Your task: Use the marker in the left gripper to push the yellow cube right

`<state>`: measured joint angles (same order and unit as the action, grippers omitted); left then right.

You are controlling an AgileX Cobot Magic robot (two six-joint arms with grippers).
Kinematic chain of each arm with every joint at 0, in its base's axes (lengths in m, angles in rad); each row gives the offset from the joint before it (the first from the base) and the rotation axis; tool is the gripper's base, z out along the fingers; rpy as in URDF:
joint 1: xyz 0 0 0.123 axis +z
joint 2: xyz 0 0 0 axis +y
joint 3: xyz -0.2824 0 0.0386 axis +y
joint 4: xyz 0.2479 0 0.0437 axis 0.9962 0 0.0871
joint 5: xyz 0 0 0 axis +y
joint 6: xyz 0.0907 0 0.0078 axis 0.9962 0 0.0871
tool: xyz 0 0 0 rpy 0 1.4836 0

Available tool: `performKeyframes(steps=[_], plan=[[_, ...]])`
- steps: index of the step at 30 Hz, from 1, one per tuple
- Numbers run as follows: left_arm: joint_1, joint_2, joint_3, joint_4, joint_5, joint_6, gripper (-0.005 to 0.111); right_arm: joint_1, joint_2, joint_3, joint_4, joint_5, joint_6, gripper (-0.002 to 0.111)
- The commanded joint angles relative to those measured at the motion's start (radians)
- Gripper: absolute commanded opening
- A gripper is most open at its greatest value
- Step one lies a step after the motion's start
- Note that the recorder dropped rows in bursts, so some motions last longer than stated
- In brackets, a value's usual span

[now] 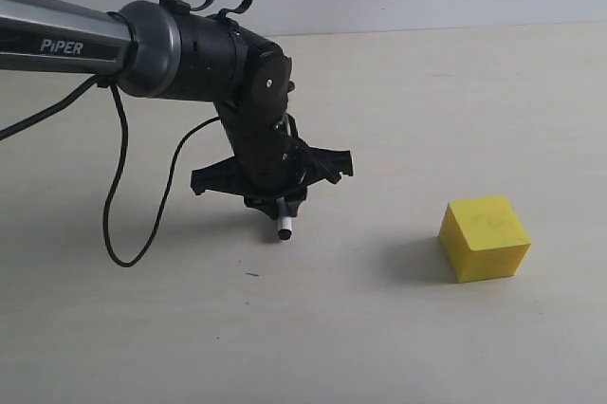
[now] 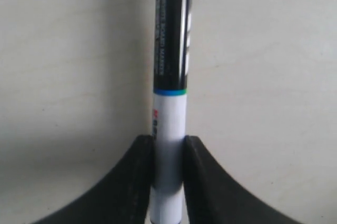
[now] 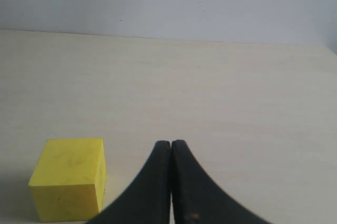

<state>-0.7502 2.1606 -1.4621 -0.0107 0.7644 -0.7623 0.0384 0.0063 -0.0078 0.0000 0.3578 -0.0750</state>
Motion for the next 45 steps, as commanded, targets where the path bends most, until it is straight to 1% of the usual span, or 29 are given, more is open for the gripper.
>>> performKeyframes(steps=[1,5,10,13,18,20,22,24,28,31,34,43,45], plan=[[-0.004,-0.005,-0.003,0.003,-0.009,-0.008,0.038,-0.004,-0.006,0.003,0.0,-0.002,-0.003,0.0],[-0.004,-0.005,-0.003,0.003,-0.012,-0.008,0.048,-0.004,-0.006,0.003,0.0,-0.002,-0.003,0.0],[-0.004,-0.008,-0.003,0.003,-0.012,0.003,0.055,-0.004,-0.006,0.003,0.0,-0.002,-0.003,0.0],[-0.004,-0.032,-0.003,0.003,-0.006,0.069,0.057,-0.004,-0.006,0.003,0.0,-0.002,-0.003,0.0],[-0.004,-0.125,-0.003,0.003,0.012,0.214,0.057,-0.004,-0.006,0.003,0.0,-0.002,-0.003,0.0],[-0.004,-0.174,-0.003,0.003,0.032,0.264,0.054,-0.004,-0.006,0.003,0.0,-0.002,-0.003,0.0],[-0.004,-0.215,-0.003,0.003,0.053,0.304,0.045,-0.004,-0.006,0.003,0.0,-0.002,-0.003,0.0],[-0.004,-0.249,-0.003,0.003,0.074,0.316,0.033,-0.004,-0.006,0.003,0.0,-0.002,-0.003,0.0],[-0.004,-0.318,0.021,0.028,0.09,0.337,-0.001,-0.004,-0.006,0.003,0.0,-0.002,-0.003,0.0],[-0.004,-0.372,0.059,0.076,0.079,0.34,0.0,-0.004,-0.006,0.003,0.0,-0.004,-0.003,0.0],[-0.004,-0.431,0.118,0.129,0.038,0.344,0.0,-0.004,-0.006,0.003,0.0,-0.004,-0.003,0.0],[-0.004,-0.706,0.428,0.19,-0.244,0.388,0.0,-0.004,-0.006,0.003,0.0,-0.004,-0.003,0.0],[-0.004,-0.785,0.51,0.198,-0.331,0.388,0.0,-0.004,-0.006,0.003,0.0,-0.004,-0.003,0.0]])
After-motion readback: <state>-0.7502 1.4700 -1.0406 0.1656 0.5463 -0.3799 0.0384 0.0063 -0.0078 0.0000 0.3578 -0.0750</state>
